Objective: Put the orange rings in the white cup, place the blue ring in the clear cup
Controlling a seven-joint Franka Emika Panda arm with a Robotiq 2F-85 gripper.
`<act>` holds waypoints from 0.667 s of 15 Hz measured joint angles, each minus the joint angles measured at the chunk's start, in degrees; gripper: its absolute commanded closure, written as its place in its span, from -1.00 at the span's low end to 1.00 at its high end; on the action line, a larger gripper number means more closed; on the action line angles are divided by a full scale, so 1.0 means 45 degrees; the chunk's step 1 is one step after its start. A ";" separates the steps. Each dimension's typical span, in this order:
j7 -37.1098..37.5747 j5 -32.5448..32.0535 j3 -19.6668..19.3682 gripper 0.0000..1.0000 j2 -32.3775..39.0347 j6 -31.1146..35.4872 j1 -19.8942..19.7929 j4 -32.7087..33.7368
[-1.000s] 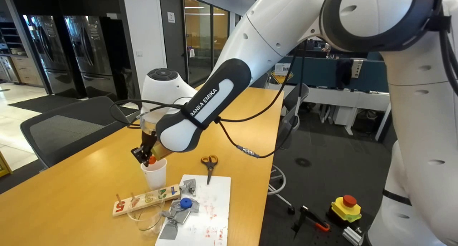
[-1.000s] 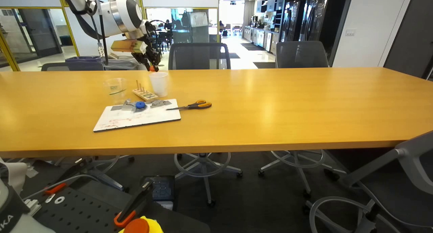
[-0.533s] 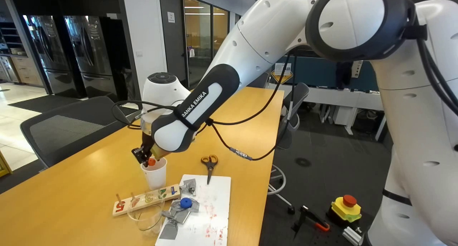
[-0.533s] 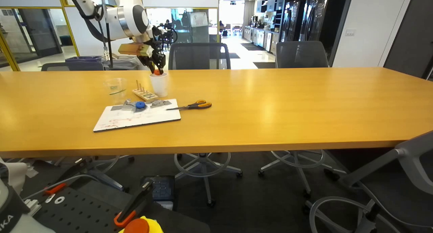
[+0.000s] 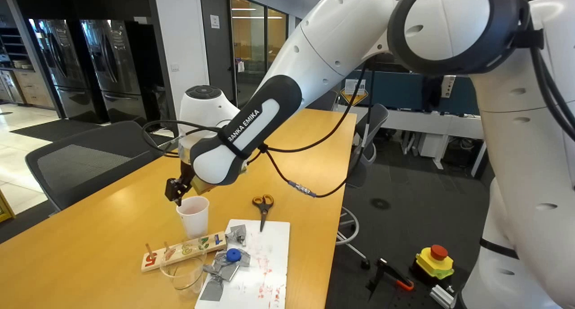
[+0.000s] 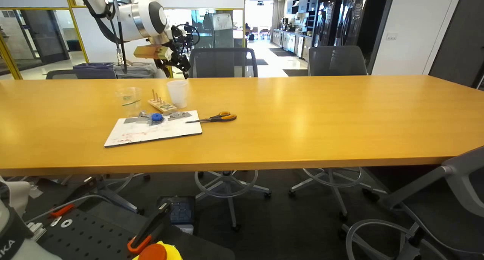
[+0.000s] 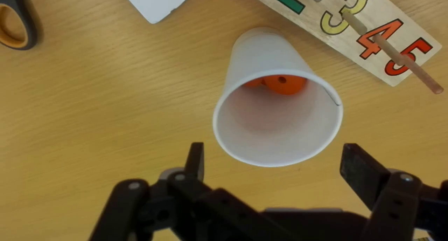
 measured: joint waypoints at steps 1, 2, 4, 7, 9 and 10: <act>0.0025 0.0000 -0.0111 -1.00 -0.0200 -0.0174 0.0098 -0.0143; 0.0034 0.0000 -0.0187 -1.00 -0.0461 -0.0369 0.0169 -0.0369; 0.0034 0.0001 -0.0195 -1.00 -0.1129 -0.0723 0.0181 -0.1050; 0.0019 0.0657 0.0050 -1.00 -0.2275 -0.1372 0.0032 -0.2346; -0.0236 0.1502 0.0460 -1.00 -0.2912 -0.1886 -0.0205 -0.3115; -0.0643 0.2086 0.0728 -1.00 -0.3165 -0.2035 -0.0362 -0.3467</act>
